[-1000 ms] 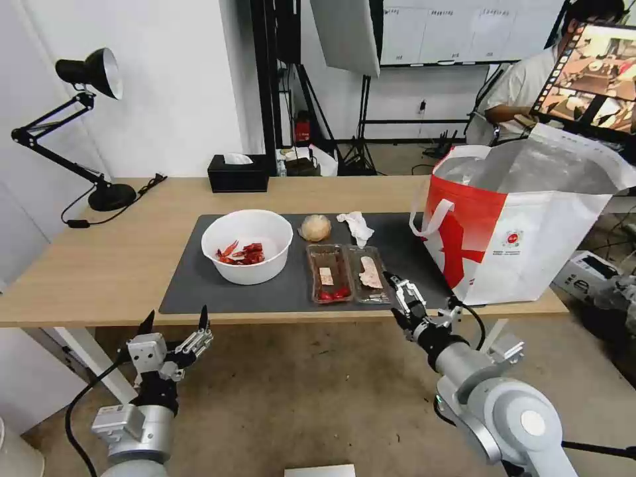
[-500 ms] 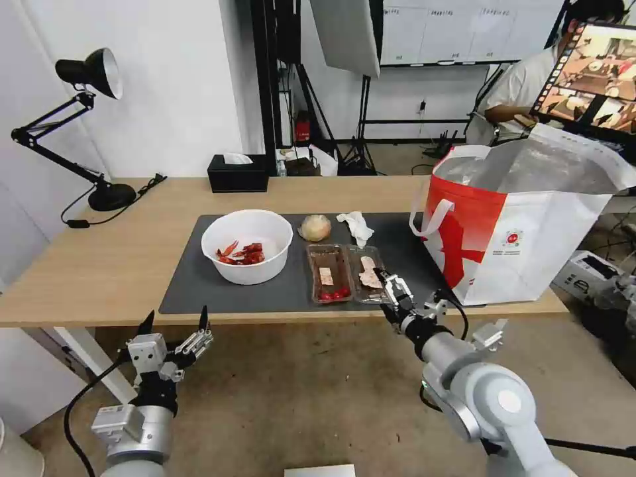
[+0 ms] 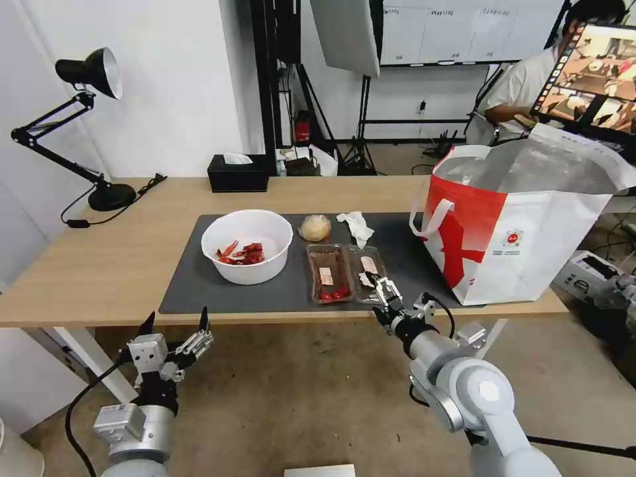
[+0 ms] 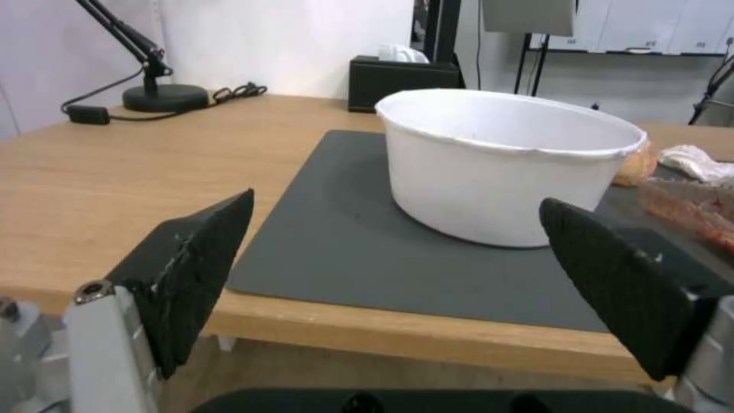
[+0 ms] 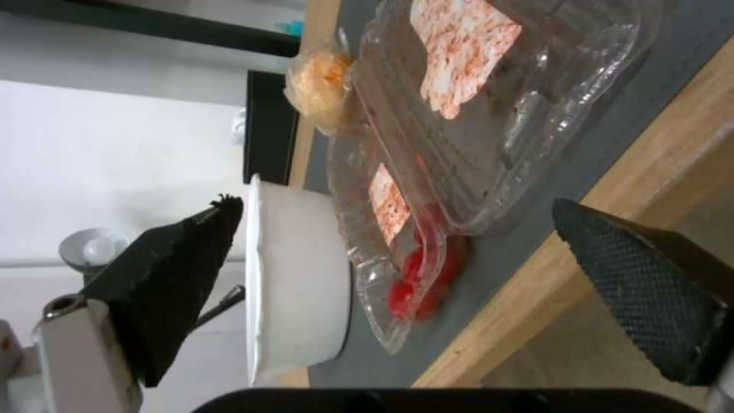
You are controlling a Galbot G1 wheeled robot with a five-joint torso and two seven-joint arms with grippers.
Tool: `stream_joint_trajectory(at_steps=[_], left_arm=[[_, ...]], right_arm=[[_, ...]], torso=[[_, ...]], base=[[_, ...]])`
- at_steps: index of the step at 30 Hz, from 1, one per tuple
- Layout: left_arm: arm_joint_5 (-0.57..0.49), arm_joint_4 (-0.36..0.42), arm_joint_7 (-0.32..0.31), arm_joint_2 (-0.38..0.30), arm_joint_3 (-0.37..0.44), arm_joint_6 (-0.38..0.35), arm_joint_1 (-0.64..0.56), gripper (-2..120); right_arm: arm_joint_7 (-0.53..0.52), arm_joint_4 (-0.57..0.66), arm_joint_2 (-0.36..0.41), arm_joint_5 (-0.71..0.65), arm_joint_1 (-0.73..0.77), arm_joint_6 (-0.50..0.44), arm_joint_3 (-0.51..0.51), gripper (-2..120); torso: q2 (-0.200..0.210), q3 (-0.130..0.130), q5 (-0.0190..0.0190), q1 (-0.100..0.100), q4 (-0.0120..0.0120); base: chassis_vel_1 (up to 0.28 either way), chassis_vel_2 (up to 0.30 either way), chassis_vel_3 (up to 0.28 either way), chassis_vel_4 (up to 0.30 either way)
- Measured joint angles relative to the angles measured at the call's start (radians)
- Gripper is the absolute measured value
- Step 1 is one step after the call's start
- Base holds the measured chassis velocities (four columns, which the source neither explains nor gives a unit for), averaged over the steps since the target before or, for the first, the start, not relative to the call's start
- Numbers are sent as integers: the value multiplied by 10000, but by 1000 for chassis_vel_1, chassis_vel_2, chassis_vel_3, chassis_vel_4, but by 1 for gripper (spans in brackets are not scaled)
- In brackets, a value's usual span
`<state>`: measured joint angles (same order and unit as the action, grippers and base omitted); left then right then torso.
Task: Pick up the trash from the table and place it into the takeout bag.
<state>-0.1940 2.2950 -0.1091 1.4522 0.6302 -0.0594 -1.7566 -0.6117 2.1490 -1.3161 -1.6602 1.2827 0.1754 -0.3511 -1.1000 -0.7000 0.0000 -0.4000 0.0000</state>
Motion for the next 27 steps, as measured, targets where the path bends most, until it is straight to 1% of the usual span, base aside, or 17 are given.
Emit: stream_joint_trajectory(at_steps=[15, 27], left_arm=[[2, 104, 0, -19, -30, 178, -175, 100], [-13, 117, 2, -49, 5, 205, -163, 100]], right_arm=[[103, 35, -393, 302, 142, 36, -84, 100], [25, -364, -534, 332, -146, 40, -49, 100]], torso=[[0, 0, 0, 0, 0], [0, 0, 0, 0, 0]], base=[[0, 0, 0, 0], [0, 0, 0, 0]])
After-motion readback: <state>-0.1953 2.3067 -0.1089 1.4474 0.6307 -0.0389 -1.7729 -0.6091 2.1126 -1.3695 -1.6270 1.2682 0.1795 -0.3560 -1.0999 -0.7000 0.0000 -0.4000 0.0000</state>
